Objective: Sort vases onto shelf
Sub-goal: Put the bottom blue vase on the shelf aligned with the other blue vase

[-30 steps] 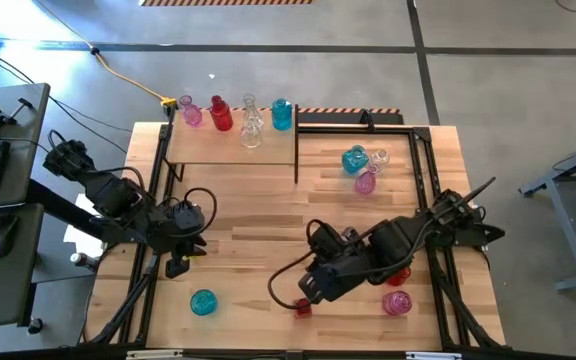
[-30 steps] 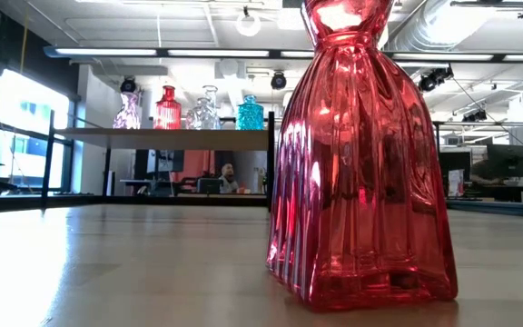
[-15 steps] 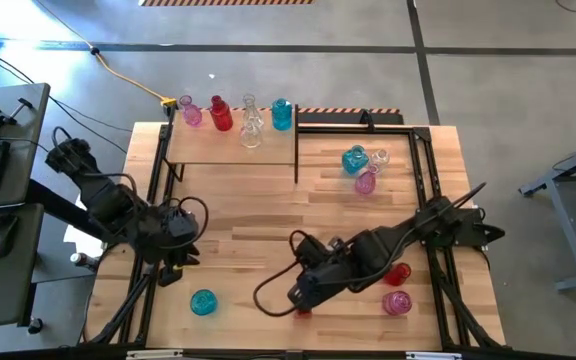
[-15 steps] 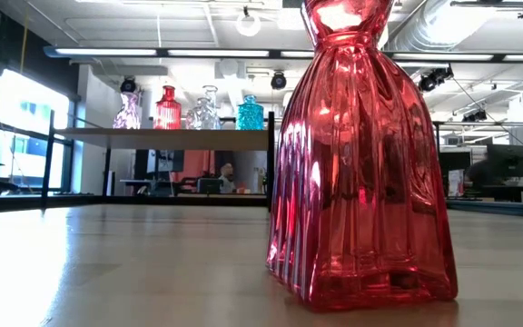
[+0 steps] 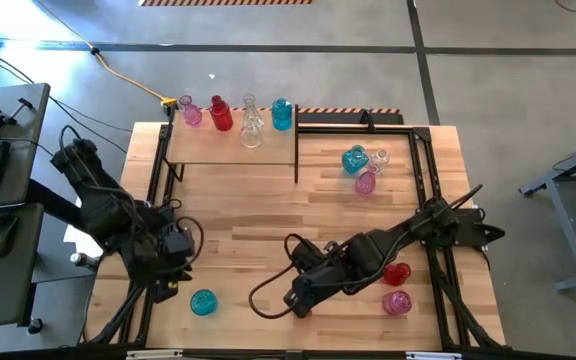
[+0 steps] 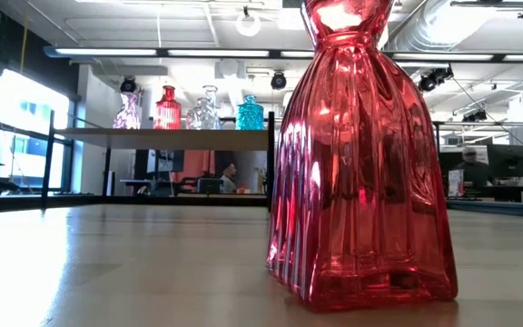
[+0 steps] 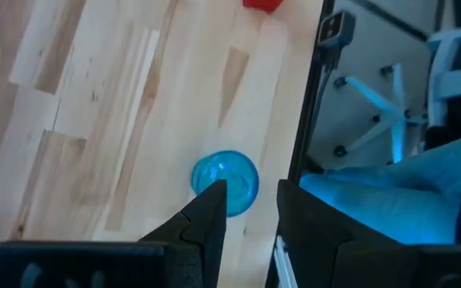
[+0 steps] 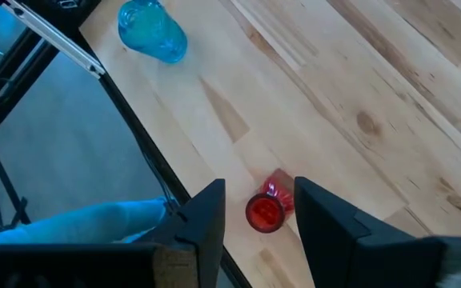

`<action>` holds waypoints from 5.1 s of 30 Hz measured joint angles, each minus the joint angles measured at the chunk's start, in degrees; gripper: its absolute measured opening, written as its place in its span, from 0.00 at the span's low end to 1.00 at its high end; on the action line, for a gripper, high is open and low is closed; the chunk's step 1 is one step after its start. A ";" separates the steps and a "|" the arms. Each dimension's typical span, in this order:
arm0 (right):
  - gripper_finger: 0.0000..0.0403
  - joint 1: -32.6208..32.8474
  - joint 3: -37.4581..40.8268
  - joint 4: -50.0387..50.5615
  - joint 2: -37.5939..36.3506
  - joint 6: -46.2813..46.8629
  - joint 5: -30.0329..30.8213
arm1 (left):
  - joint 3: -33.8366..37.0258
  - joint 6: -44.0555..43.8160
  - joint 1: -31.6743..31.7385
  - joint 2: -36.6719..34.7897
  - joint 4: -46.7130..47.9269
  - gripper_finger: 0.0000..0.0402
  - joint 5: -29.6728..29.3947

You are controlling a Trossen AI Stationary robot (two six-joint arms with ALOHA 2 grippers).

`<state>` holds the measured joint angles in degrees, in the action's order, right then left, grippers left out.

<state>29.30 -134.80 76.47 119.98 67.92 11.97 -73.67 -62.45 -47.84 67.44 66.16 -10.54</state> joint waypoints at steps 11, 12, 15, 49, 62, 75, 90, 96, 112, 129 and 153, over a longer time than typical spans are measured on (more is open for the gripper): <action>0.32 0.00 0.00 0.66 0.00 -1.49 0.04 | 0.01 -3.11 -3.35 8.49 -0.04 0.26 0.17; 0.32 -0.02 0.00 0.68 0.00 -1.54 0.04 | 0.02 -3.39 -3.61 9.18 -0.05 0.26 0.57; 0.32 0.00 0.00 0.68 0.00 -1.53 0.06 | 0.02 -3.58 -4.38 10.89 -0.03 0.26 1.39; 0.32 -0.13 0.00 -0.96 0.00 -1.75 1.89 | 0.00 -7.89 -7.77 19.86 -0.02 0.26 -0.35; 0.32 -0.13 0.00 -1.25 0.00 -1.97 1.75 | 0.00 -6.96 -6.31 23.68 0.07 0.26 -0.30; 0.32 -0.13 0.00 -1.36 0.00 -1.95 1.77 | 0.00 -6.28 -5.04 26.24 -0.32 0.26 1.64; 0.32 -0.13 0.00 -1.36 0.00 -1.97 1.75 | 1.06 -6.37 -4.63 26.51 -2.30 0.26 2.26; 0.32 -0.13 0.00 -1.36 0.00 -2.23 1.29 | 5.75 -9.32 -4.56 26.26 -7.24 0.26 4.04; 0.32 -0.13 0.00 -1.33 -0.02 -2.60 1.15 | 6.73 -8.64 -3.93 26.36 -7.82 0.08 6.05; 0.32 -0.13 0.00 -1.31 -0.02 -4.03 2.91 | 7.18 -7.77 -3.83 23.91 -7.27 0.06 4.55; 0.49 -0.02 -0.01 -1.33 -0.02 -12.80 4.94 | 6.93 1.64 3.44 18.00 -7.36 0.06 3.85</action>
<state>29.28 -134.81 75.14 119.96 55.12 16.91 -66.74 -60.81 -44.40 85.44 58.81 -6.69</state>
